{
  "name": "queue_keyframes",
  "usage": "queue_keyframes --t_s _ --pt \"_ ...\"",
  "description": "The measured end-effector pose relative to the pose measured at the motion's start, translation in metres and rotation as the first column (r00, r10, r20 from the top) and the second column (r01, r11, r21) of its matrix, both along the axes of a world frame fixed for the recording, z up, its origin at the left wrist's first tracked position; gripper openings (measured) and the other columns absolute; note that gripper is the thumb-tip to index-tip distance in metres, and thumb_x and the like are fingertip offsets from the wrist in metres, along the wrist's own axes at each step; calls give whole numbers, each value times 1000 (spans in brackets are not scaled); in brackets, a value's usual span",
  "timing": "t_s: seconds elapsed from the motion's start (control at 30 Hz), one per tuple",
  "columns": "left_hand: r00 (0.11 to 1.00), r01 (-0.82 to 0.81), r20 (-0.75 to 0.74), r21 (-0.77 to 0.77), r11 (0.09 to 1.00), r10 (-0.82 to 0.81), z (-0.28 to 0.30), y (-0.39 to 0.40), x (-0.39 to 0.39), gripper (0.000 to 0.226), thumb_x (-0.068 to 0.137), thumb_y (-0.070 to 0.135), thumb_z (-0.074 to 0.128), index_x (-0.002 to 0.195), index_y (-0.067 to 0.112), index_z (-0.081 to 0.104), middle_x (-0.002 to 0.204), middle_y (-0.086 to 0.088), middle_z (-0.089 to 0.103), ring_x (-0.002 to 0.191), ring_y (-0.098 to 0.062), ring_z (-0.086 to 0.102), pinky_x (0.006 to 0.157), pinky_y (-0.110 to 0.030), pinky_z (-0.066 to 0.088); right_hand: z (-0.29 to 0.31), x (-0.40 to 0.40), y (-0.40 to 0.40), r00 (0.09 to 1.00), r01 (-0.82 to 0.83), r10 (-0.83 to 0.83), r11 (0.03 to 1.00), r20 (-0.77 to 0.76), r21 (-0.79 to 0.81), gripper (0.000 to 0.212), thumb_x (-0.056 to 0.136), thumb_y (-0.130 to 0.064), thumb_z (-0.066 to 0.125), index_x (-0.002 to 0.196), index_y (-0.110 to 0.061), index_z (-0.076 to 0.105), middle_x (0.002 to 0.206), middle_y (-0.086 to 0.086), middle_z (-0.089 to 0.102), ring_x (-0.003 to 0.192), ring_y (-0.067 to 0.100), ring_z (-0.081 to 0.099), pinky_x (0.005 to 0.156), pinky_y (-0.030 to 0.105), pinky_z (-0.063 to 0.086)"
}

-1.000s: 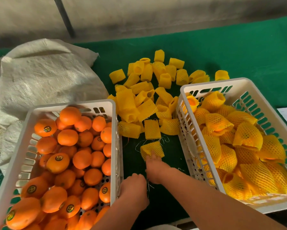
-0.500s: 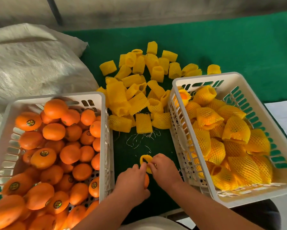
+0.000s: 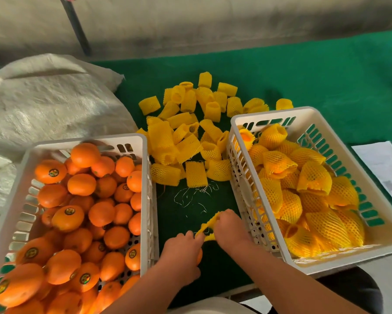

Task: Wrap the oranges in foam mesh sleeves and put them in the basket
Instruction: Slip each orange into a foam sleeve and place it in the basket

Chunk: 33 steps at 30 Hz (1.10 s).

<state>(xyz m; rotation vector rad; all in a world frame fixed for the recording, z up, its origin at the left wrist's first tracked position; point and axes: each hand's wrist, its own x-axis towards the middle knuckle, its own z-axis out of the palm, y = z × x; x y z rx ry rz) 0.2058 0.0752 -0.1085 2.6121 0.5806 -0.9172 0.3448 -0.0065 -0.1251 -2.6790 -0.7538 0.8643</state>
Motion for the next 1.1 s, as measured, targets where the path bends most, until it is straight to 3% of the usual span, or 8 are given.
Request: queue_keyframes --t_s 0.17,0.4,0.47,0.53,0.6,0.67,0.9,1.1 --pt "999 31 27 8 999 -31 2 -4 -2 83 80 43 79 146 36 29 136 -5 50 114 -25 53 74 -38 44 5 -2 -7 999 17 -21 996 49 88 10 98 -20 59 107 -17 60 110 0 57 81 8 54 61 17 38" --pt "953 -296 29 -136 946 302 11 16 -8 86 77 57 77 147 41 30 117 7 52 102 -15 58 79 -33 55 0 -7 -21 960 -280 276 957 48 82 72 85 -3 73 141 -31 38 135 2 25 82 11 53 64 16 37" --pt "830 -536 -86 -396 746 551 20 24 -6 77 80 51 77 144 41 38 112 6 51 96 -16 63 69 -29 58 1 -6 -22 952 -304 299 948 62 94 75 84 -3 71 142 -35 35 133 1 23 79 10 52 59 16 34" --pt "596 -714 -311 -627 312 740 31 29 -4 65 85 42 79 141 31 47 117 -6 57 97 -26 70 68 -31 63 2 -5 -22 949 -311 302 944 90 112 76 84 -4 72 140 -35 33 131 1 23 77 10 52 60 16 34" --pt "412 -716 -465 -697 -38 783 41 32 -1 64 84 41 82 136 21 51 122 -18 63 100 -32 72 73 -36 63 3 -6 -23 951 -303 291 943 102 141 76 83 -8 75 139 -35 32 130 1 23 77 10 52 61 17 35" --pt "308 -667 -514 -717 -203 801 43 33 1 68 80 44 85 132 15 52 123 -22 63 97 -32 71 76 -38 62 3 -9 -24 956 -291 277 938 98 189 76 83 -12 79 138 -34 32 130 0 24 78 9 53 64 19 41" --pt "421 -622 -258 -780 70 869 34 25 -2 70 75 59 84 131 28 56 116 -12 68 96 -26 74 68 -26 60 4 -25 -18 979 -202 195 908 57 366 65 86 -27 80 133 -32 36 129 -7 27 84 9 56 69 16 49" --pt "463 -571 -272 -820 49 844 31 27 -3 71 81 20 85 143 22 50 123 -11 65 101 -29 73 71 -29 60 3 -22 -26 977 -209 205 907 51 367 76 85 -34 83 141 -33 33 140 -11 22 93 9 55 80 13 45"
